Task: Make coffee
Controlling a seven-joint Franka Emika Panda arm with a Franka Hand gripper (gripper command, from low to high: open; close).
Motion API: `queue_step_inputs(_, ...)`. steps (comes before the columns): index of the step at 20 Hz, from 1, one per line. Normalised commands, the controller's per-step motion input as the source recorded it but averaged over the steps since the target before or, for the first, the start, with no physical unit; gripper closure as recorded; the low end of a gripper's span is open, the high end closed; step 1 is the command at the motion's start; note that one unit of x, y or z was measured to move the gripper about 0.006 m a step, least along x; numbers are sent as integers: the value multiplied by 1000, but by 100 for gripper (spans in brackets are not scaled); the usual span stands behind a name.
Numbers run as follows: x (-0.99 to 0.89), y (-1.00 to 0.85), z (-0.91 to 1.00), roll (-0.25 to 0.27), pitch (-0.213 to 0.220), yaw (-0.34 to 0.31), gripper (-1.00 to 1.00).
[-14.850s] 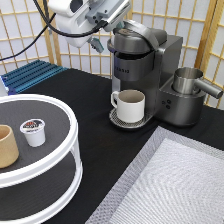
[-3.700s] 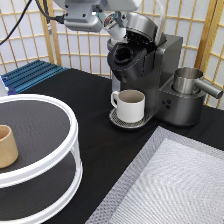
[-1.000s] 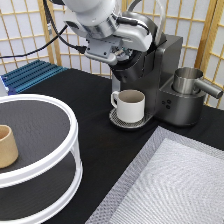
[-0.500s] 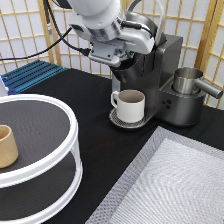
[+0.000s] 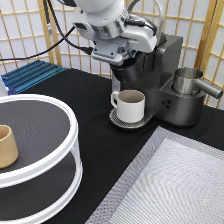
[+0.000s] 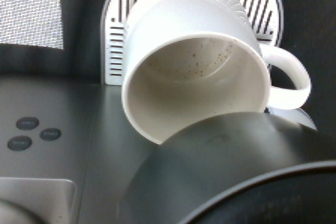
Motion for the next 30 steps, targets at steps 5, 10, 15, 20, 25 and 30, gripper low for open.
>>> queue_step_inputs(5,-146,119,197,-137,-43,0,-100)
queue_step_inputs(10,-273,-133,121,-98,-57,0,-100)
queue_step_inputs(15,-419,-537,51,-25,-94,-5,-100)
queue_step_inputs(20,-437,-521,265,0,-63,-50,-100)
queue_step_inputs(25,-258,154,903,-8,-74,-55,-100)
queue_step_inputs(30,93,732,1000,-39,-10,-48,-100)
